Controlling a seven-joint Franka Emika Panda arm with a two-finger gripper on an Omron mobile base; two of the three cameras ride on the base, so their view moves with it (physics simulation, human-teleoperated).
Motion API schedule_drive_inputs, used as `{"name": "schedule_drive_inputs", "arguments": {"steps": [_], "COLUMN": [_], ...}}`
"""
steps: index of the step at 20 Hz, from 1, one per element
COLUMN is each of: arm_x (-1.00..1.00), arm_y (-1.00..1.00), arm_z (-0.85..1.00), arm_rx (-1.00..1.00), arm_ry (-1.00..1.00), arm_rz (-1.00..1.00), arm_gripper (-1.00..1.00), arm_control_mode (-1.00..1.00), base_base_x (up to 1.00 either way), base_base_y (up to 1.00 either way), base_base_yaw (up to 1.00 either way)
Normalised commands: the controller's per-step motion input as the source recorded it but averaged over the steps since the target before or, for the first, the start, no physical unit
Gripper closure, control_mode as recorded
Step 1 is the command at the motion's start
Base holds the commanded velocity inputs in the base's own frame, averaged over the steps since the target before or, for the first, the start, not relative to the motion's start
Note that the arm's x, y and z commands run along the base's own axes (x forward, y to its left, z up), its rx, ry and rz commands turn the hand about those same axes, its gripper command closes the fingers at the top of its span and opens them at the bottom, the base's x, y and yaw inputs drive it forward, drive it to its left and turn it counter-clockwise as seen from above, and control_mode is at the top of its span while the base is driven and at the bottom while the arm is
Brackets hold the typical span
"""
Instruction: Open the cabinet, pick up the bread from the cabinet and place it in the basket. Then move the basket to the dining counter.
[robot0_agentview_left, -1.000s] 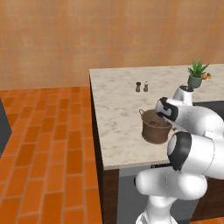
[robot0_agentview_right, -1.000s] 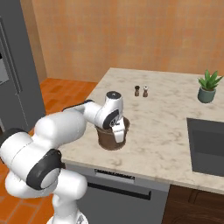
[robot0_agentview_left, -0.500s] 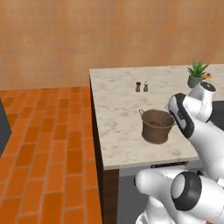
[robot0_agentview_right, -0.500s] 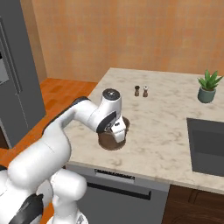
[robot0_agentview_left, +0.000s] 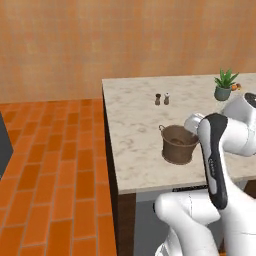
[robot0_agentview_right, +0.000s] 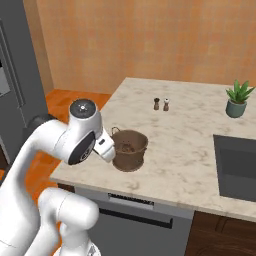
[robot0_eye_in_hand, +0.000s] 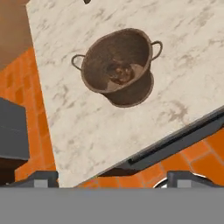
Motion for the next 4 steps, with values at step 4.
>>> {"name": "schedule_drive_inputs", "arguments": {"steps": [4], "arm_x": [-1.00], "arm_y": [0.72], "arm_z": [0.60], "arm_rx": [-0.08], "arm_ry": [-0.09], "arm_rz": [0.28], "arm_gripper": [-1.00], "arm_control_mode": [-1.00], "base_base_x": [0.00], "base_base_y": [0.00], "base_base_yaw": [0.00]}}
